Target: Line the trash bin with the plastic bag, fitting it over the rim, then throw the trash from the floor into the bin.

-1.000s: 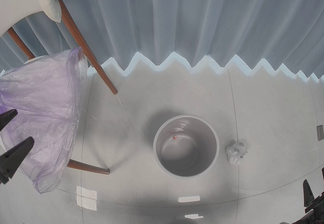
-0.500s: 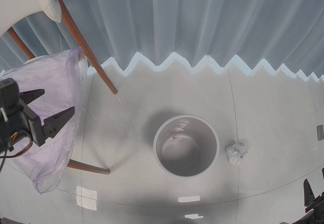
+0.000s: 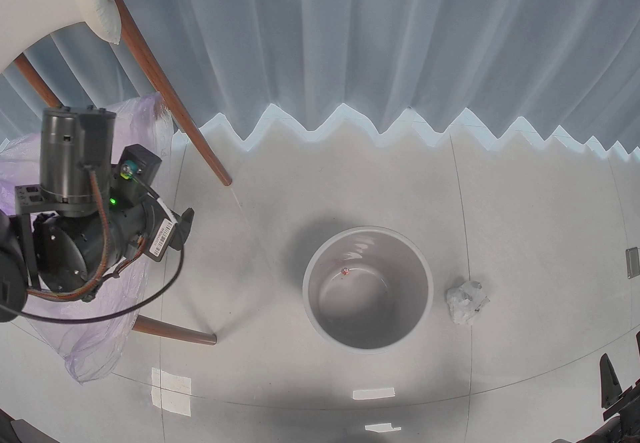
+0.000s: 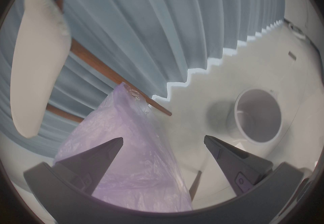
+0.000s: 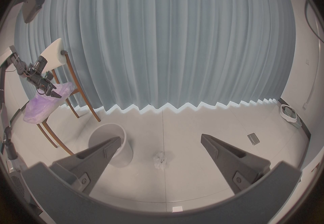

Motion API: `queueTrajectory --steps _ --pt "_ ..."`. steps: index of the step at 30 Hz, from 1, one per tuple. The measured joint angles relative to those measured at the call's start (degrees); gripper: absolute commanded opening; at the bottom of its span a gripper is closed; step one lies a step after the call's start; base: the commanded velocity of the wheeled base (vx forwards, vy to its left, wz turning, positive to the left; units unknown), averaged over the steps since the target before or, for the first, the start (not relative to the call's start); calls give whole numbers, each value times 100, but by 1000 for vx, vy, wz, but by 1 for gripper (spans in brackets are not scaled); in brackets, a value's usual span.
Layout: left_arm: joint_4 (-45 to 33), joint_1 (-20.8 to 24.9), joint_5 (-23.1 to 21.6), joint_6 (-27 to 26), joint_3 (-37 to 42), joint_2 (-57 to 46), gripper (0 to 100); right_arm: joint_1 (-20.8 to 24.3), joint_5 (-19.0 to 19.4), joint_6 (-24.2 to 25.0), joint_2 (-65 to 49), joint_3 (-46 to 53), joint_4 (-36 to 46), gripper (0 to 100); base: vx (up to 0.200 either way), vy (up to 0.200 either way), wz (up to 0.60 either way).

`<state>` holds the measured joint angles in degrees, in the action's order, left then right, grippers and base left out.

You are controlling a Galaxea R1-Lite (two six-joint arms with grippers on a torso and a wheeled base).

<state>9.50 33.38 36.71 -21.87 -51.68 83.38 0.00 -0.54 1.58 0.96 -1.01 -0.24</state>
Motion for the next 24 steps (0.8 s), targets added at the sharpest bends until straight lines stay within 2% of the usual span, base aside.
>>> queueTrajectory --steps 4,13,24 --pt "-9 -2 202 -416 -111 269 100 0 2 0 0 0 0 100 0 0 0" --pt "-2 -419 213 -922 -116 462 100 0 0 -2 0 0 0 100 0 0 0" --pt "24 -695 155 -994 -141 617 100 0 0 0 0 0 2 100 0 0 0"
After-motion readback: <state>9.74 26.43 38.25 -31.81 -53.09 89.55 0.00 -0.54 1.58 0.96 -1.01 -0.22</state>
